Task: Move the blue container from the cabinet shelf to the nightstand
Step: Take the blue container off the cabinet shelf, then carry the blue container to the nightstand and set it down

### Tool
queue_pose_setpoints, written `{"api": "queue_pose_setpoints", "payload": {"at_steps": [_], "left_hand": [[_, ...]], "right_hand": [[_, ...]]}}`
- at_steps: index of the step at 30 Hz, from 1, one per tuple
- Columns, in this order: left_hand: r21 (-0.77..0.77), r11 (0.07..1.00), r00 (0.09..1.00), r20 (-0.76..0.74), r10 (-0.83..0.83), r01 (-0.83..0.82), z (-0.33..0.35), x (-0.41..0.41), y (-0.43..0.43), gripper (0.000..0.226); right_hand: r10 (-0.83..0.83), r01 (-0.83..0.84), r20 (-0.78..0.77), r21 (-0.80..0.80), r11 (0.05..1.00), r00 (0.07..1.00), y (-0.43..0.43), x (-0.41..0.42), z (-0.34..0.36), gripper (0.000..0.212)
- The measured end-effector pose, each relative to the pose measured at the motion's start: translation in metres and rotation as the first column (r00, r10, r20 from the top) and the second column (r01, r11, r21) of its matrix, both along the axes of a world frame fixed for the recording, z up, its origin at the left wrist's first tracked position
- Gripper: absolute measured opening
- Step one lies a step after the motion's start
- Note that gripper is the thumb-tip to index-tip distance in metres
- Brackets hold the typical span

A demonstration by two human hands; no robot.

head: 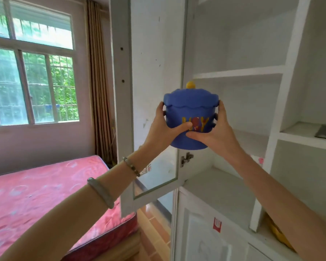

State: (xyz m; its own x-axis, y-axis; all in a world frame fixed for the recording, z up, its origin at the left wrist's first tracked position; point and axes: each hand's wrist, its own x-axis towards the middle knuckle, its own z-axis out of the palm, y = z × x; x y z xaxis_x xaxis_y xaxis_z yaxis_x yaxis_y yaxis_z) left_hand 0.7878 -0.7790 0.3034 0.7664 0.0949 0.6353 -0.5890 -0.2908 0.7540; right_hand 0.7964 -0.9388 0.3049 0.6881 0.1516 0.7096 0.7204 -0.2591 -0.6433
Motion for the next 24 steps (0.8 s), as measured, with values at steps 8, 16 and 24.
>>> {"api": "queue_pose_setpoints", "payload": {"at_steps": [8, 16, 24], "left_hand": [[-0.053, 0.984, 0.985, 0.023, 0.169, -0.168, -0.05, -0.057, 0.089, 0.095], [-0.072, 0.879, 0.882, -0.013, 0.471, -0.471, -0.077, -0.154, 0.192, 0.093], [-0.127, 0.681, 0.69, -0.057, 0.721, -0.722, -0.107, -0.273, 0.26, 0.088]], "right_hand": [[0.206, -0.206, -0.045, 0.012, 0.979, 0.978, 0.091, -0.032, -0.04, 0.112], [0.517, -0.515, -0.032, 0.054, 0.855, 0.855, 0.218, -0.072, -0.071, 0.097], [0.755, -0.756, -0.117, 0.048, 0.653, 0.645, 0.322, -0.152, -0.099, 0.122]]}}
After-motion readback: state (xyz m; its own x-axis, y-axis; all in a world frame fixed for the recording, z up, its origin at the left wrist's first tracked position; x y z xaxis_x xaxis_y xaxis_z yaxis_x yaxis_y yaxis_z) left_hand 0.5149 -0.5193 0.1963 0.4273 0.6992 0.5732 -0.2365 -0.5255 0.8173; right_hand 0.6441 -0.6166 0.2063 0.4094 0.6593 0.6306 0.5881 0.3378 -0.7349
